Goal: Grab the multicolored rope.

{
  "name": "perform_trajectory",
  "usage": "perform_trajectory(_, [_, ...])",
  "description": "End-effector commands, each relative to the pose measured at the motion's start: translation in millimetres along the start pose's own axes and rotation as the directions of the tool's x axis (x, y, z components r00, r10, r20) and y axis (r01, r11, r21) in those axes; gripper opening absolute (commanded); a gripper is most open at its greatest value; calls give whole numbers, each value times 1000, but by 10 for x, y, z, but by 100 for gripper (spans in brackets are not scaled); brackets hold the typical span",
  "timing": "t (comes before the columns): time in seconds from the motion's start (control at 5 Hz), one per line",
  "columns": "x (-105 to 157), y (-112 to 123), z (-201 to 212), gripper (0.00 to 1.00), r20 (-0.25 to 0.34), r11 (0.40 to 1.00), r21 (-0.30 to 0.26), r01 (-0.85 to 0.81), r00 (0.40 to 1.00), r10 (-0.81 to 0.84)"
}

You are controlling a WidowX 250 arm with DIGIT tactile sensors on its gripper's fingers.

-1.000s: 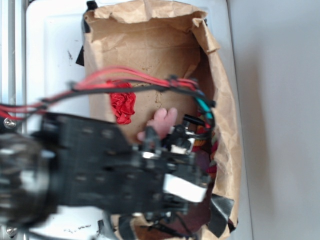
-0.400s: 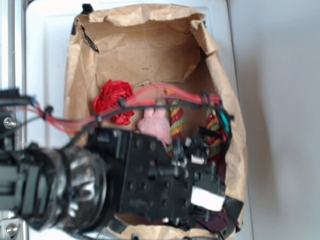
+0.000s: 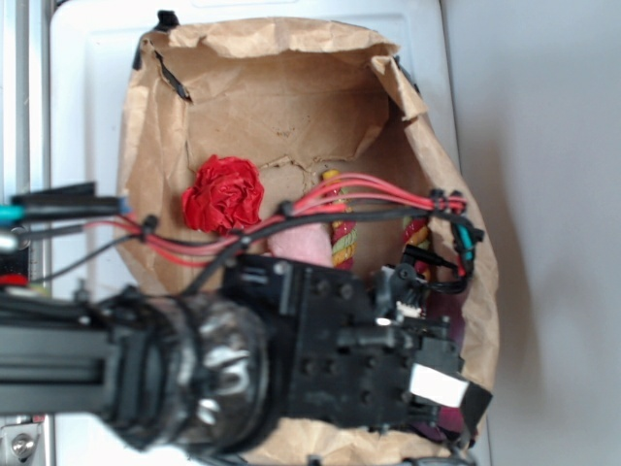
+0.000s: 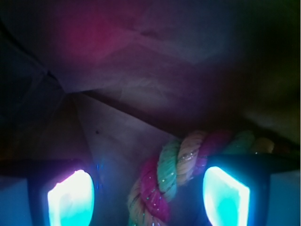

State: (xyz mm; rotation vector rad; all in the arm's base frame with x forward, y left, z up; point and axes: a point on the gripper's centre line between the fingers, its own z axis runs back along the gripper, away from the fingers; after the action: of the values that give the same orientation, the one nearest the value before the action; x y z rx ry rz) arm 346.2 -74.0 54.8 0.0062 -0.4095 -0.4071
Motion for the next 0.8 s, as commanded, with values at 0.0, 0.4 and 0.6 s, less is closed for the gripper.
perform_trajectory(0.0, [206, 72, 96, 0, 80, 999, 37, -38, 996, 35])
perform_trajectory(0.4, [180, 128, 102, 0, 106, 997, 52, -58, 993, 52])
perform_trajectory(0.6, [160, 134, 118, 0, 108, 996, 56, -66, 992, 60])
